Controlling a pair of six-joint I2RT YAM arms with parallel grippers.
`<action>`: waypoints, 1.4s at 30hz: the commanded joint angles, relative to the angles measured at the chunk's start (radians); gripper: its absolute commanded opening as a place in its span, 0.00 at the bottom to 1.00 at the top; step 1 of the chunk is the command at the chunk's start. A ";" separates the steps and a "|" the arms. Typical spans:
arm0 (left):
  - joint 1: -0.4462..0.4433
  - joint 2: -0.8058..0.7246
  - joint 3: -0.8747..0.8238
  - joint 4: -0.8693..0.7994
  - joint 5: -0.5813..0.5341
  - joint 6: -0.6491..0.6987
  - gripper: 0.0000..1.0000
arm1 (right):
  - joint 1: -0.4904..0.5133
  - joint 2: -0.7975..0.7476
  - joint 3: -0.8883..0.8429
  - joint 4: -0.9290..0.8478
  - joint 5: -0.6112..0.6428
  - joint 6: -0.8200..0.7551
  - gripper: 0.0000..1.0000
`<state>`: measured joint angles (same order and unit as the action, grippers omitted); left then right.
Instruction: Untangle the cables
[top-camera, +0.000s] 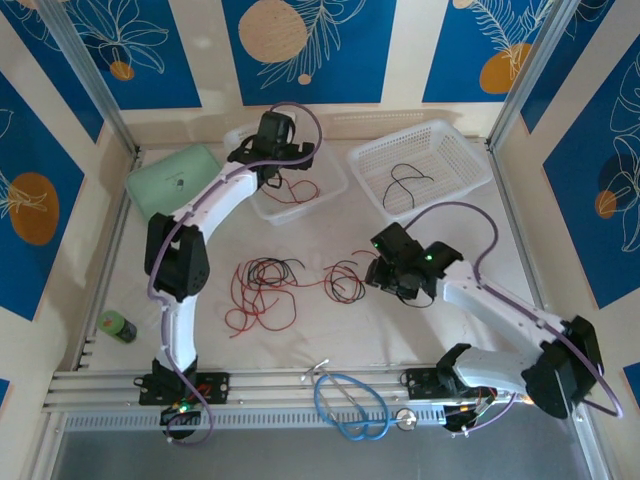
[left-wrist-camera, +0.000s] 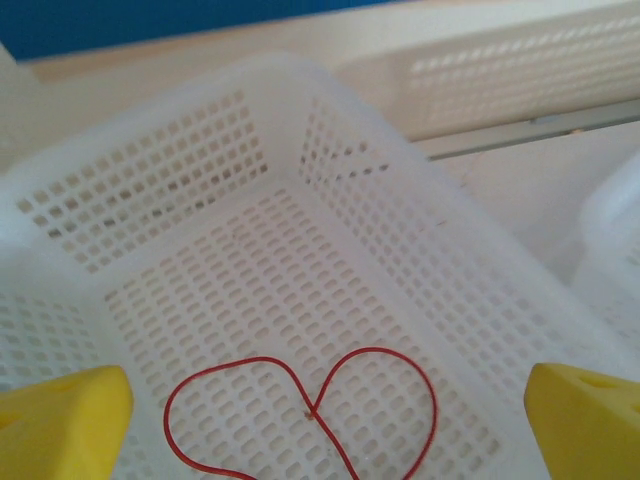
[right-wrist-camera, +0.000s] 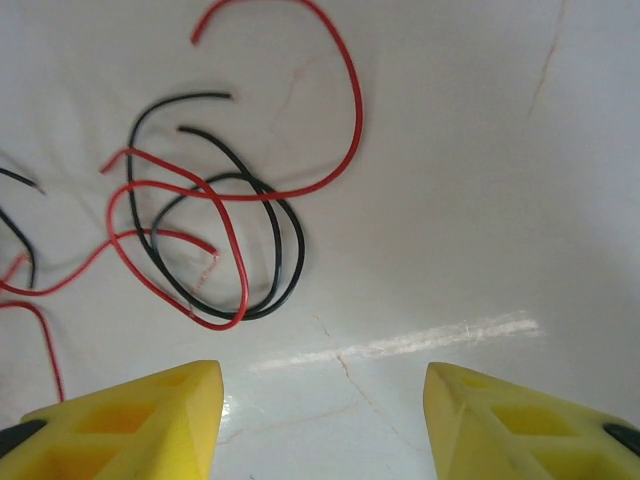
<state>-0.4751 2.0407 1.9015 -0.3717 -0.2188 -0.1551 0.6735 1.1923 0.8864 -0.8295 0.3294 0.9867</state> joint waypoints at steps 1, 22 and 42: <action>-0.032 -0.114 0.056 -0.084 0.060 0.072 1.00 | 0.002 0.085 0.043 0.059 -0.085 -0.083 0.55; -0.125 -0.616 -0.441 -0.131 0.130 0.006 1.00 | 0.015 0.495 0.206 0.099 -0.108 -0.185 0.27; -0.154 -0.712 -0.519 -0.142 0.141 -0.019 1.00 | 0.035 0.516 0.205 0.073 -0.033 -0.180 0.29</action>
<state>-0.6197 1.3495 1.3842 -0.5125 -0.0963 -0.1593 0.7074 1.6821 1.0939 -0.7597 0.2890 0.8108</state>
